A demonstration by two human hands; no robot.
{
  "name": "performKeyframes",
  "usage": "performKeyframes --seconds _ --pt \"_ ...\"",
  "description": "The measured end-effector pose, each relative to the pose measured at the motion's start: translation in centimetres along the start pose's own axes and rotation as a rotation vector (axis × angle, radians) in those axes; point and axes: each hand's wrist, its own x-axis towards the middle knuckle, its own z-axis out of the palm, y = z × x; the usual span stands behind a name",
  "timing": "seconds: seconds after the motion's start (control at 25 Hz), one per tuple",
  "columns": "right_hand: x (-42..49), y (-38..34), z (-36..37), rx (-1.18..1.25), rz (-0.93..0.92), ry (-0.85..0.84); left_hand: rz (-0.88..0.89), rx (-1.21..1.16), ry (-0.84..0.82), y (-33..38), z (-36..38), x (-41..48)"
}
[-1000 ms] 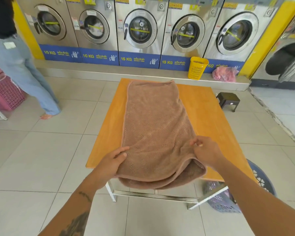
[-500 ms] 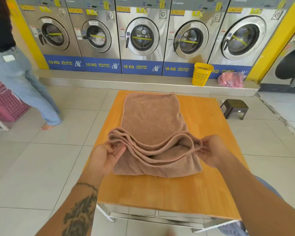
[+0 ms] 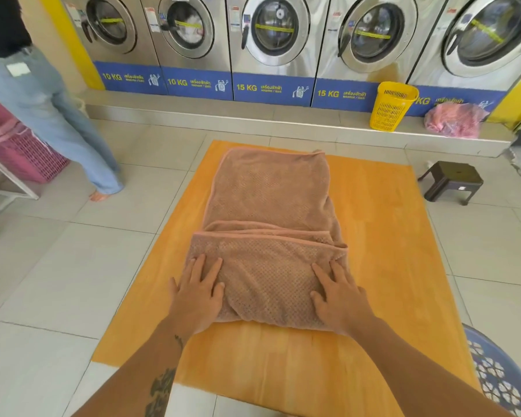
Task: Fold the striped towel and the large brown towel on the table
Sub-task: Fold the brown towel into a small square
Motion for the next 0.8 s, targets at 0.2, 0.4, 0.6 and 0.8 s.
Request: performKeyframes --seconds 0.2,0.4,0.6,0.8 --pt "0.8 -1.7 -2.4 -0.018 0.044 -0.054 0.034 0.057 -0.038 -0.2 -1.7 1.1" --pt "-2.7 -4.1 -1.6 -0.058 -0.125 0.006 0.284 0.062 -0.038 0.8 -2.3 -1.3" --pt "-3.4 -3.1 0.4 -0.312 -0.034 0.026 0.287 0.327 -0.046 -0.8 -1.7 -1.4" --pt "-3.2 -4.2 -2.5 -0.270 -0.080 0.080 0.417 0.118 0.051 -2.0 -3.9 -1.4"
